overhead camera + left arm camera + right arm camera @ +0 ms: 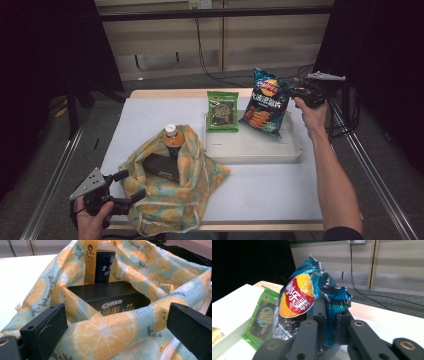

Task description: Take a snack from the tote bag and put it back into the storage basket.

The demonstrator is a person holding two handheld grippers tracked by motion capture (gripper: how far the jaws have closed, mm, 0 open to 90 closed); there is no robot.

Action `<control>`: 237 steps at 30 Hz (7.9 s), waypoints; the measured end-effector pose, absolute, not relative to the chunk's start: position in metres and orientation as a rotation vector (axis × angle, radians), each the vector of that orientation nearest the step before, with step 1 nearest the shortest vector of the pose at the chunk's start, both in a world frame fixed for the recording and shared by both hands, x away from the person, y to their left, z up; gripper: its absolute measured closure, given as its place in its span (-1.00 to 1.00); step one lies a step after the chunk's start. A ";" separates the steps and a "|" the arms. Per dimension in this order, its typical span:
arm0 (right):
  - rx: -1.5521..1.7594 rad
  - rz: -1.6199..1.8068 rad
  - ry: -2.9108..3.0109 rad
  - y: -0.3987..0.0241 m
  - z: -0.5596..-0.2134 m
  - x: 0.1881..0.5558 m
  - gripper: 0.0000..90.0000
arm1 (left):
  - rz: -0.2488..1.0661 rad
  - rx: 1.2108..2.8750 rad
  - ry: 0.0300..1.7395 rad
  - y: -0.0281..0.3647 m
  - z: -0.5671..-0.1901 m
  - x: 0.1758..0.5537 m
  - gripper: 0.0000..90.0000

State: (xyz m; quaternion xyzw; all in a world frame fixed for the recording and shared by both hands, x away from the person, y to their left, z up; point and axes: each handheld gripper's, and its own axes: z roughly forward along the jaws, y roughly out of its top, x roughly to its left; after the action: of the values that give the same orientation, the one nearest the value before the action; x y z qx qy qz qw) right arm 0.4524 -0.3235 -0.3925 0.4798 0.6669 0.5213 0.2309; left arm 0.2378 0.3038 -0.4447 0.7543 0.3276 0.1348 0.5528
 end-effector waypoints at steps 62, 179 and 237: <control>1.251 1.298 2.365 -0.256 -0.455 0.409 1.00 | 0.320 1.769 0.762 0.304 -0.443 0.237 -0.94; 0.776 1.540 2.603 -0.037 -0.440 0.314 -0.23 | 0.158 1.987 0.545 0.235 -0.448 0.259 0.60; 0.866 1.280 2.615 -0.115 -0.478 0.292 0.99 | 0.109 2.059 0.545 0.225 -0.458 0.262 0.33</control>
State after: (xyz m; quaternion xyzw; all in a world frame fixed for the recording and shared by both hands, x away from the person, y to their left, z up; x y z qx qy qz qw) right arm 0.2918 -0.1149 -0.4776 0.2846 0.8598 0.4208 0.0519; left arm 0.2624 0.2246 -0.4582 0.8452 0.2236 0.0449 0.4834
